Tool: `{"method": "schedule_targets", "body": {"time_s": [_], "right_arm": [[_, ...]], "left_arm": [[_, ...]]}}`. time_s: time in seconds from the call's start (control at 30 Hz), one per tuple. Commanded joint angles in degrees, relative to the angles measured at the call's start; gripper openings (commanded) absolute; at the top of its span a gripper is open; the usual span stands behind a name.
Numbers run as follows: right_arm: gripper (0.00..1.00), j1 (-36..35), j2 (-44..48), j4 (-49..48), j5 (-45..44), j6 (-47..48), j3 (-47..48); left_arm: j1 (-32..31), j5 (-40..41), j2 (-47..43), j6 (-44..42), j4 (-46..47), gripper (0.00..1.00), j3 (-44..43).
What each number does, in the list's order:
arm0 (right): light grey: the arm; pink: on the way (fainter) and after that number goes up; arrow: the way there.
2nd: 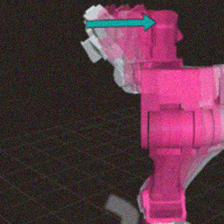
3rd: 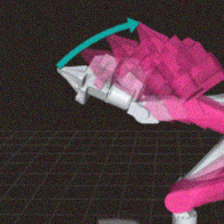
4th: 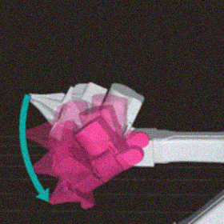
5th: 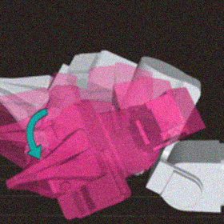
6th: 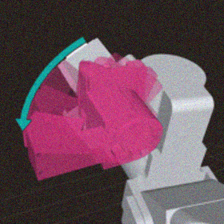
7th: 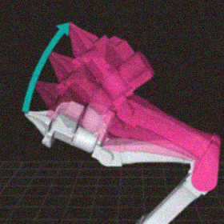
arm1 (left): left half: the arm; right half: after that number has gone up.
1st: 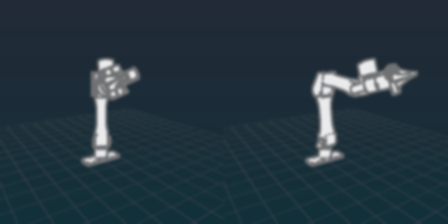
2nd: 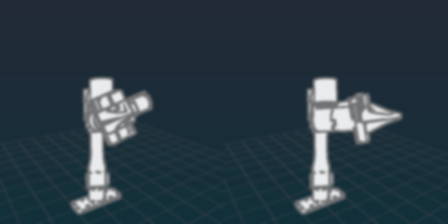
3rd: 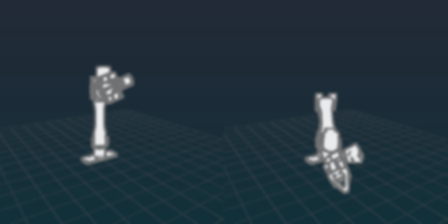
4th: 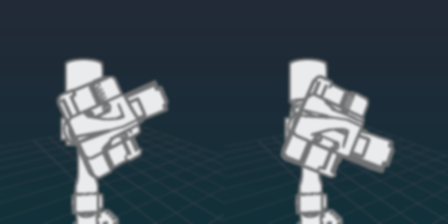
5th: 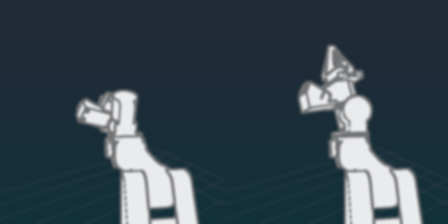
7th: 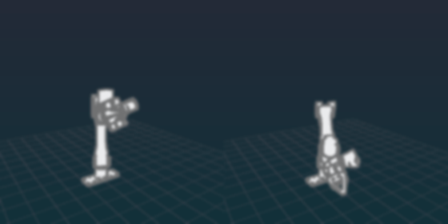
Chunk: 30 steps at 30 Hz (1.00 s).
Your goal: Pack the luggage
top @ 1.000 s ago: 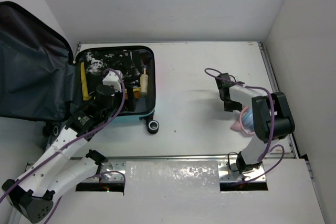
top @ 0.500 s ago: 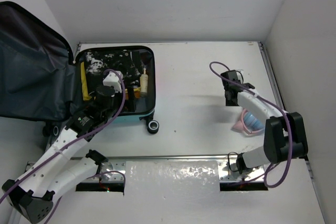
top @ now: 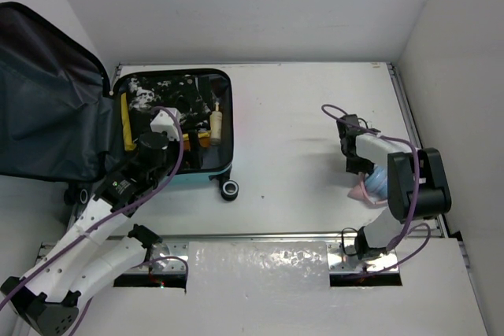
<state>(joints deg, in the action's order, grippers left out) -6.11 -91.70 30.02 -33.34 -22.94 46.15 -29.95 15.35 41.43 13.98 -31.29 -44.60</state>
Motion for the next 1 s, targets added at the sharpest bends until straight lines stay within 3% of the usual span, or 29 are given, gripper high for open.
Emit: {"method": "schedule_targets", "body": {"time_s": [0.0,0.07,0.17,0.2,0.3,0.4,0.43,0.5,0.53,0.7,0.8,0.97], "right_arm": [[0.38,0.0,-1.1,-2.2,1.8,-2.0,-2.1],[0.35,0.0,-2.3,-3.6,5.3,-2.3,-3.0],[0.05,0.0,-4.4,-7.0,11.9,-0.4,-3.2],[0.00,-1.0,-4.0,-7.8,13.2,0.2,-3.2],[0.00,-7.8,1.8,-11.1,17.4,5.1,-3.1],[0.00,-23.1,7.6,-15.8,24.4,10.4,1.6],[0.00,-30.9,8.1,-15.5,24.1,12.0,7.0],[0.00,-37.4,7.6,-15.9,22.5,15.9,12.9],[0.00,-43.6,6.3,-16.3,19.9,17.4,21.3],[0.00,-49.9,0.7,-23.5,21.9,24.9,31.4],[0.00,-51.4,-5.7,-26.9,28.9,28.3,36.7],[0.00,-51.6,-16.6,-32.6,35.7,29.5,43.1]], "left_arm": [[0.0,-0.1,-1.1,0.1,2.7,0.94,0.2],[0.0,-0.1,-0.8,0.1,2.7,0.94,0.2],[-0.1,0.7,-0.8,0.3,2.5,0.94,0.2],[-0.1,1.3,-0.7,0.4,2.5,0.94,0.2],[0.0,7.8,-1.3,2.9,0.5,0.95,-0.3],[1.3,22.9,-3.6,8.9,-3.0,0.98,-2.3],[2.1,25.1,-4.8,11.6,-3.9,0.98,-3.2],[4.8,28.2,-9.9,13.4,-3.4,0.99,-3.2],[7.0,28.4,-13.7,14.0,-1.6,0.98,-1.9],[10.0,32.8,-20.4,15.2,-0.9,0.98,-0.4],[9.9,35.7,-20.6,17.0,-3.6,0.98,-1.5],[9.9,35.1,-15.9,19.2,-11.9,0.99,-10.7]]}}
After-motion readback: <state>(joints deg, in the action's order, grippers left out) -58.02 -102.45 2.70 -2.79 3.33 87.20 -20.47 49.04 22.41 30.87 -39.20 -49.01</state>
